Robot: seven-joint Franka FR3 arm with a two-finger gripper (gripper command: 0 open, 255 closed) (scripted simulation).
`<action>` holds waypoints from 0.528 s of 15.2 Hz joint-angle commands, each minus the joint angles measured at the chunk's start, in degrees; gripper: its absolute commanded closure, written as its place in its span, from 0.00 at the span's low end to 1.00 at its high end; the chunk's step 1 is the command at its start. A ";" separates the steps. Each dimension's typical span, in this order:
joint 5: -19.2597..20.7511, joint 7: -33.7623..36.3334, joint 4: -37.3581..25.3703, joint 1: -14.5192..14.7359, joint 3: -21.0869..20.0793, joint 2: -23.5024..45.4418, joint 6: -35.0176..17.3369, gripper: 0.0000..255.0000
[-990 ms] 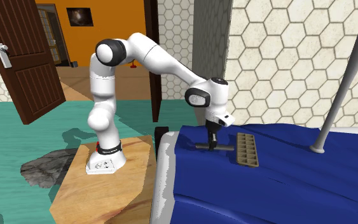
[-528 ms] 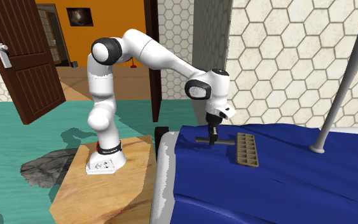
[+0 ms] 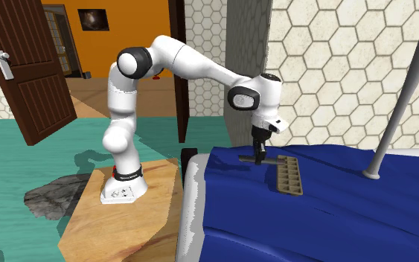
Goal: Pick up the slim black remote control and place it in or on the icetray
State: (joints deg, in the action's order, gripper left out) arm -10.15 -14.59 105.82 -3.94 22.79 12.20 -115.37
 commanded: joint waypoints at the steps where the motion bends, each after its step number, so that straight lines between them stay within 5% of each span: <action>1: -1.59 0.31 -5.84 -0.24 -0.60 4.51 1.63 1.00; 8: -6.17 1.77 -32.64 -4.05 -2.90 22.78 10.70 1.00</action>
State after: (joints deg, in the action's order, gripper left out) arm -15.77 -13.23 77.92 -7.31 20.22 32.23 -106.64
